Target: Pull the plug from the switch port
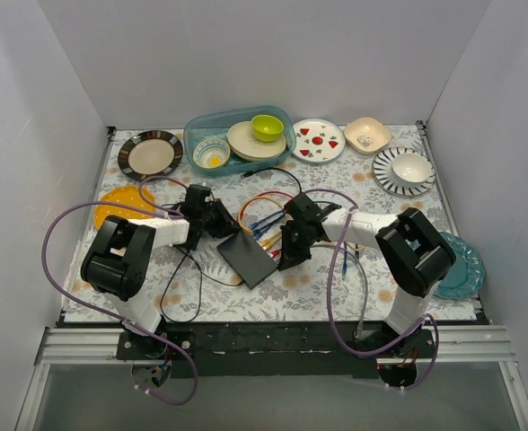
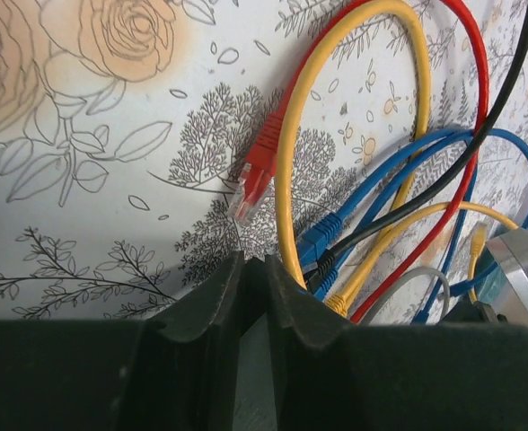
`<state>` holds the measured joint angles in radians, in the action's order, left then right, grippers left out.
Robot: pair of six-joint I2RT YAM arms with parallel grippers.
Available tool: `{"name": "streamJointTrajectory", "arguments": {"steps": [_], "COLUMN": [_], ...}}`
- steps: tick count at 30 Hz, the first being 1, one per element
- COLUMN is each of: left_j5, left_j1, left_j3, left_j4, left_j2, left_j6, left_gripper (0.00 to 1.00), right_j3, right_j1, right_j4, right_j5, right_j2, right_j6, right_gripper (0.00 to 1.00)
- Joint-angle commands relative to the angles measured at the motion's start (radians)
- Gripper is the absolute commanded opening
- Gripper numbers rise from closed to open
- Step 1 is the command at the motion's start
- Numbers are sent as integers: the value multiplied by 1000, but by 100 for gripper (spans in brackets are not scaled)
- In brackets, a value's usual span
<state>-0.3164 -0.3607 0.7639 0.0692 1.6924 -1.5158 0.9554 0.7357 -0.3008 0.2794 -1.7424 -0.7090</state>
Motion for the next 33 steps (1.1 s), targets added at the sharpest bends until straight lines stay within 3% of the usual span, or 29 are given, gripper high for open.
{"name": "streamJointTrajectory", "arguments": {"steps": [1,4,6,10,18,26,33], "left_j5": [-176,-142,-72,-62,-15,229,269], "left_j1": [-57,-57,-55,-50,-50,5,0], "left_j3": [8,64,99,159,225,255,264], "left_j4": [-94,-130,-155,-181,-201,-348,-488], "left_j2": [-11,10,7,41,89,-115,-237], "left_j6": [-9,3,9,20,-30,-67,18], "left_gripper": [17,18,18,18,20,32,39], "right_j3": [213,337,341,302,526,372,195], "right_j1": [-62,-82,-88,-114,-188,-179,-125], "right_j4": [94,10,12,58,-101,-66,173], "right_j5": [-167,-196,-218,-217,-256,-286,47], "right_j2": [-133,-193,-174,-144,-218,31,77], "right_j6": [94,123,126,121,203,155,97], "right_gripper": [12,12,13,13,13,16,13]}}
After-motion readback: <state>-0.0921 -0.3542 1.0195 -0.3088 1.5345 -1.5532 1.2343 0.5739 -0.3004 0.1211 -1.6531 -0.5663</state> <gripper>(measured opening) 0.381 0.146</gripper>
